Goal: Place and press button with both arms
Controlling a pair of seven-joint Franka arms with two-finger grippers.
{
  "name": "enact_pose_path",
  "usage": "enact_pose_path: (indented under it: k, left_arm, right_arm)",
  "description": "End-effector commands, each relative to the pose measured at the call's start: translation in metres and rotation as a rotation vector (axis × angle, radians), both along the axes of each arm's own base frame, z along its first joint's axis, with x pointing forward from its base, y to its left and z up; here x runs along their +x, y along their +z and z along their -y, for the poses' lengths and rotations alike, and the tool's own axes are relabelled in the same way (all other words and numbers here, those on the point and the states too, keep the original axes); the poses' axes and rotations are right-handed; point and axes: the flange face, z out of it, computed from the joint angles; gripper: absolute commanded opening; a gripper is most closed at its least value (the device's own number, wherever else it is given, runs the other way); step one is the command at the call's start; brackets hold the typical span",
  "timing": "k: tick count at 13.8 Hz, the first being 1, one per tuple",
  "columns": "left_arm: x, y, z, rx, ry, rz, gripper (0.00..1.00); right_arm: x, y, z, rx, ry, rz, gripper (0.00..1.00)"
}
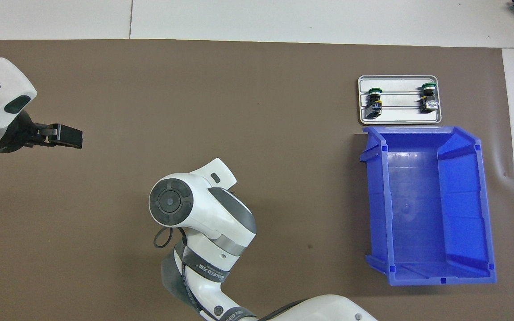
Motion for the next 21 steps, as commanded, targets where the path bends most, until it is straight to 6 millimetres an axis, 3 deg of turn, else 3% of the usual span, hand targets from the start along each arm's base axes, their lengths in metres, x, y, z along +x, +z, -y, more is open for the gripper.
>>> enact_pose_path:
  k: [1, 2, 3, 5, 7, 12, 16, 21]
  left_arm:
    - [-0.009, 0.002, -0.001, -0.011, -0.003, 0.014, 1.0]
    - [-0.009, 0.004, -0.001, -0.01, 0.004, 0.014, 1.0]
    - [-0.009, 0.004, -0.002, -0.011, 0.007, 0.008, 1.0]
    - [-0.009, 0.004, -0.006, -0.01, 0.013, 0.007, 1.0]
    - [-0.009, 0.004, -0.004, -0.011, 0.01, 0.007, 1.0]
    - [-0.009, 0.004, -0.004, -0.011, 0.009, 0.007, 1.0]
    - [-0.01, 0.004, -0.003, -0.009, 0.007, 0.007, 1.0]
    - [-0.01, 0.004, -0.004, -0.009, 0.007, 0.007, 1.0]
  right_arm:
    - [-0.003, 0.003, -0.002, -0.025, 0.018, 0.007, 0.32]
    - [-0.003, 0.005, -0.002, -0.022, 0.013, 0.009, 0.1]
    - [-0.003, 0.006, -0.003, -0.02, 0.01, 0.01, 0.0]
    - [0.0, 0.01, -0.003, -0.007, 0.002, 0.016, 0.0]
    - [0.009, 0.036, 0.016, 0.007, -0.016, 0.035, 0.0]
    - [0.024, 0.092, 0.1, 0.026, -0.122, 0.055, 0.0]
    - [0.022, 0.121, 0.192, 0.015, -0.216, 0.06, 0.0]
    - [0.042, 0.167, 0.298, -0.019, -0.2, 0.055, 0.0]
